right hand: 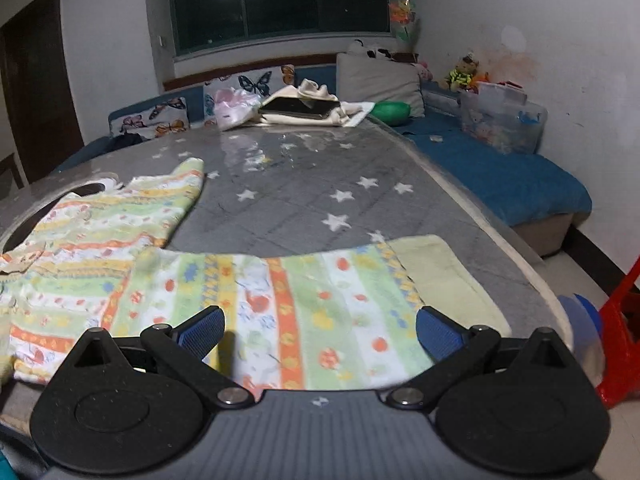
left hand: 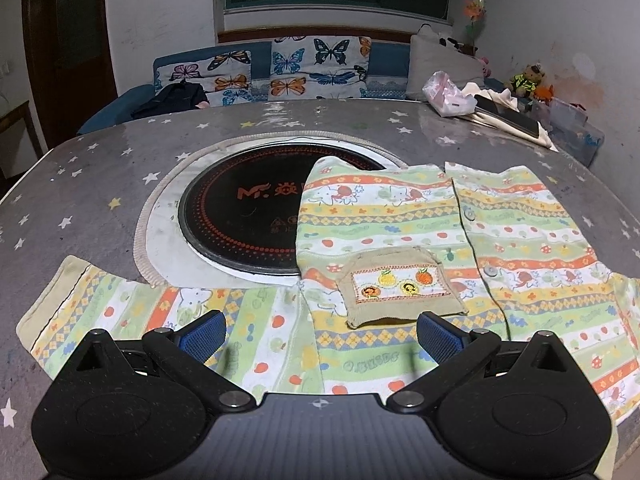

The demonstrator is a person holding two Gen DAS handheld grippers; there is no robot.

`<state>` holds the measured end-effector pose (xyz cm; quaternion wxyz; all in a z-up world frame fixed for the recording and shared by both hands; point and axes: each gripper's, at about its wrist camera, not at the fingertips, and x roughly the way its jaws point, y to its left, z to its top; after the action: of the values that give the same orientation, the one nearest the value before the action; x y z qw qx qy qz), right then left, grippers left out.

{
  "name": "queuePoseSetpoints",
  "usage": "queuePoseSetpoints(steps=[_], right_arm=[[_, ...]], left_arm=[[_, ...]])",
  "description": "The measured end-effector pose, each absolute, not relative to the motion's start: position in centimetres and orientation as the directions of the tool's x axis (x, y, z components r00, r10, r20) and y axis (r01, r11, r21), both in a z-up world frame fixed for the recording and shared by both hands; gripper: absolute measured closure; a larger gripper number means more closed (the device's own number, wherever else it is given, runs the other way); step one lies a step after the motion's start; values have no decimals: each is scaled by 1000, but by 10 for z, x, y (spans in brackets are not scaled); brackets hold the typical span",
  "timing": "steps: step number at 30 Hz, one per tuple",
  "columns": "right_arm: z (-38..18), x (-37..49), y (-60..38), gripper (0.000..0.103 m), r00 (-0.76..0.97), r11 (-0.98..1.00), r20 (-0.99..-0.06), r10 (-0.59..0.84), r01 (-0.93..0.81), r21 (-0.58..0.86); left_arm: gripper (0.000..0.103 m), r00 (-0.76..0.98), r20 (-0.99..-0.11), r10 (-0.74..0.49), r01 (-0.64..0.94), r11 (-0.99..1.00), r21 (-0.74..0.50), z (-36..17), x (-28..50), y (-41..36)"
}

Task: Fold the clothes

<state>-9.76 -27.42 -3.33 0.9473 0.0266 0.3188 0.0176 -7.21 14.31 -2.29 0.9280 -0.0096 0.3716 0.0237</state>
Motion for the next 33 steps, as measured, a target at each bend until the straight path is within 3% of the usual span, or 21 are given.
queuePoseSetpoints(steps=[12, 29, 33], right_arm=[[-38, -74, -273, 0, 792, 996, -604, -90, 77, -47], [-40, -91, -315, 1, 773, 974, -610, -172, 227, 13], [-34, -84, -302, 1, 786, 985, -605, -126, 171, 17]], left_arm=[[0, 698, -711, 78, -90, 996, 21, -44, -74, 155], [0, 695, -707, 131, -162, 986, 24, -44, -74, 185], [0, 700, -703, 130, -153, 988, 31, -45, -76, 184]])
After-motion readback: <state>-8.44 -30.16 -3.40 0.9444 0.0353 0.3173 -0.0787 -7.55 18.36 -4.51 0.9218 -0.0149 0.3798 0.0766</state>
